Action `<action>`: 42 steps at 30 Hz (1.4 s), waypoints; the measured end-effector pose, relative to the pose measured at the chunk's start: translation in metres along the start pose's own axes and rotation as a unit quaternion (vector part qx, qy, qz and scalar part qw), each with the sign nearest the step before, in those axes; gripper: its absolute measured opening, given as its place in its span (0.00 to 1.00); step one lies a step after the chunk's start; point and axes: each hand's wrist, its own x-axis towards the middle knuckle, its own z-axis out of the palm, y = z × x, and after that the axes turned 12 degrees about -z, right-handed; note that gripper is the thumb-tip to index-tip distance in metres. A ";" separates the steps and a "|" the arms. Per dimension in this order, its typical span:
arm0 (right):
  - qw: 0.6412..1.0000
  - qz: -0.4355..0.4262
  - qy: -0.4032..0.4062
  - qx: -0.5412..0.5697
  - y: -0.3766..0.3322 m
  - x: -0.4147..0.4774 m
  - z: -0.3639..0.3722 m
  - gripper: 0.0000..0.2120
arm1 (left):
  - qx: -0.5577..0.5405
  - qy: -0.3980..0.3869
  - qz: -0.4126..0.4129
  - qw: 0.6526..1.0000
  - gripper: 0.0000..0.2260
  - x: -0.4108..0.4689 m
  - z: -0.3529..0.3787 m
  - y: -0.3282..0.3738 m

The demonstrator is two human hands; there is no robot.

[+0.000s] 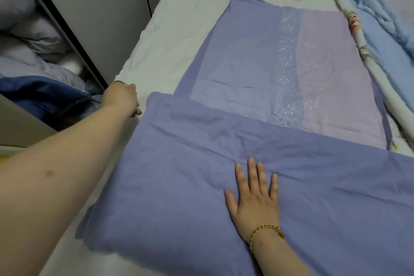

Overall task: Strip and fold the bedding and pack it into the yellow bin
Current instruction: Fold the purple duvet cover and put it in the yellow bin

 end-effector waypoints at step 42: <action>0.382 0.559 0.161 0.718 0.069 -0.187 -0.115 0.18 | -0.456 -0.154 -0.265 0.836 0.14 -0.251 0.005 -0.140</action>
